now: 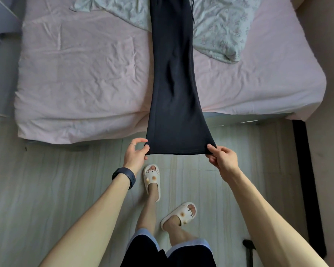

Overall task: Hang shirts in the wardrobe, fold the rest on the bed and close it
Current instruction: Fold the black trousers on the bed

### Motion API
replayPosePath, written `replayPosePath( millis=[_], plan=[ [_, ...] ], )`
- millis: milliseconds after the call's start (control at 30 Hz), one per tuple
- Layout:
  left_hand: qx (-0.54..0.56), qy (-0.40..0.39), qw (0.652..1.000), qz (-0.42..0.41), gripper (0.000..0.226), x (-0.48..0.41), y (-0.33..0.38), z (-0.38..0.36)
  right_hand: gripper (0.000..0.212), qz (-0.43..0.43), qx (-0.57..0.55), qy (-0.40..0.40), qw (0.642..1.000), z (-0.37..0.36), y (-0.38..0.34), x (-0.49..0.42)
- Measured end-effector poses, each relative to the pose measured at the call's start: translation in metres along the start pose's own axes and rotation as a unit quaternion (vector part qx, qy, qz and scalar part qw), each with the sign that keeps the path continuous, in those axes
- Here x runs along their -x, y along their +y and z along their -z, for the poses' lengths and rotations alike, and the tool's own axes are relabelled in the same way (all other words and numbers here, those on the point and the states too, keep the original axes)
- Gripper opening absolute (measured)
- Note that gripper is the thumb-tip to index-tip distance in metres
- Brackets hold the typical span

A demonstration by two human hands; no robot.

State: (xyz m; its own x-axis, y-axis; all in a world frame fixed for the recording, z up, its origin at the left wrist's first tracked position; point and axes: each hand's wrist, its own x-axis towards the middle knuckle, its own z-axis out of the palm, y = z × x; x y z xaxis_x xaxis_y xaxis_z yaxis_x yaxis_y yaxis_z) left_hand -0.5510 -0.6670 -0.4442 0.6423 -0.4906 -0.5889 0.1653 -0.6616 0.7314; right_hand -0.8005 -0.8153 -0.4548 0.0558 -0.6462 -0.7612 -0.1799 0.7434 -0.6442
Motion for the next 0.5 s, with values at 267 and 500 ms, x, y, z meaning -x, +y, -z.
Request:
replayPosePath(
  millis=[267,500],
  plan=[
    [-0.176,-0.061,0.98,-0.071,0.042,0.02,0.006,0.002,0.018,0.272,0.299,-0.007,0.915,-0.005,0.003,0.025],
    [-0.412,0.026,0.858,-0.306,0.029,0.02,0.021,0.005,0.037,0.412,0.495,0.023,0.765,-0.008,-0.002,0.023]
  ],
)
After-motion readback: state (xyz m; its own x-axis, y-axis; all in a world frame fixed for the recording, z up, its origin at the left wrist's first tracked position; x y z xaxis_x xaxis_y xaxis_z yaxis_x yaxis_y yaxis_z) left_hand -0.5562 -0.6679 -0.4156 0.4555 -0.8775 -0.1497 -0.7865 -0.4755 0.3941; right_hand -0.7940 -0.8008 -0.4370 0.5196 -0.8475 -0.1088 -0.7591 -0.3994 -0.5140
